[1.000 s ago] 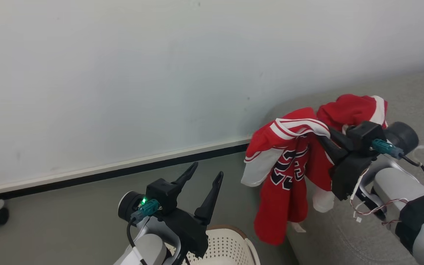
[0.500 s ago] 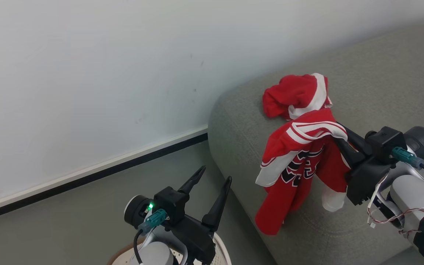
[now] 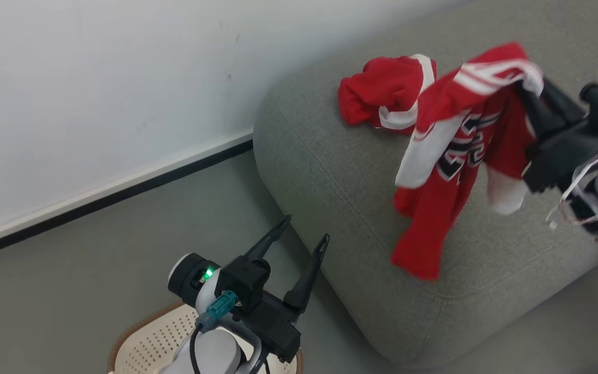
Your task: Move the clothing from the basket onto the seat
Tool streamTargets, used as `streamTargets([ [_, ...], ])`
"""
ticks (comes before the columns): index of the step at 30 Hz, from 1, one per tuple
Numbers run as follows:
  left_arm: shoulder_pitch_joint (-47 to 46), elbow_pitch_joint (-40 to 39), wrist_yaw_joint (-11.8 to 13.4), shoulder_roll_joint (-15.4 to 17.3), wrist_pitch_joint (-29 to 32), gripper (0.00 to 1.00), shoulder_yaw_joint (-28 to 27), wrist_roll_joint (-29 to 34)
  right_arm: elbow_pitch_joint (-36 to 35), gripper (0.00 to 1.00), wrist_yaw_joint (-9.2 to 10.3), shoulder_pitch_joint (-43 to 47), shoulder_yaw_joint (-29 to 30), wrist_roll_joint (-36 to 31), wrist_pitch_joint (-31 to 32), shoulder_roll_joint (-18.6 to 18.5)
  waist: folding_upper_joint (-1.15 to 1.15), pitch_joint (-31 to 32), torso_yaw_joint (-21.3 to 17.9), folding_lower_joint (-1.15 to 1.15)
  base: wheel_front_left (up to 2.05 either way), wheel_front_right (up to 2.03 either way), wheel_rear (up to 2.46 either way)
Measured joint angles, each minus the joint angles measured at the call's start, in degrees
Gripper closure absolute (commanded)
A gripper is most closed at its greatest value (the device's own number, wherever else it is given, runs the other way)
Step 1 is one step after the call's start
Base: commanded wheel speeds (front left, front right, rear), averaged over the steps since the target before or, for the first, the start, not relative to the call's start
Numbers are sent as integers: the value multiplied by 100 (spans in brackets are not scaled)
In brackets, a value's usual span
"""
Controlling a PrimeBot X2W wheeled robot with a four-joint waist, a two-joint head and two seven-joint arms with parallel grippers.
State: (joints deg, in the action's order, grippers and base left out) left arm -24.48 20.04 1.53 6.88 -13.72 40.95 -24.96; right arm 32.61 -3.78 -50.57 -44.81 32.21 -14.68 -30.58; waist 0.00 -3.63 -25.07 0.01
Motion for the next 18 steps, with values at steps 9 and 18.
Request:
streamTargets([
  [9,-297,-471,51,290,84,0,-12,189,641,100,79,-1519,669,115,189,-238,0,-660,192,1,0,0,0],
  [18,-639,-957,69,548,260,0,-76,404,1279,100,331,-2394,1046,93,358,-935,1,-1285,591,1,0,0,0],
])
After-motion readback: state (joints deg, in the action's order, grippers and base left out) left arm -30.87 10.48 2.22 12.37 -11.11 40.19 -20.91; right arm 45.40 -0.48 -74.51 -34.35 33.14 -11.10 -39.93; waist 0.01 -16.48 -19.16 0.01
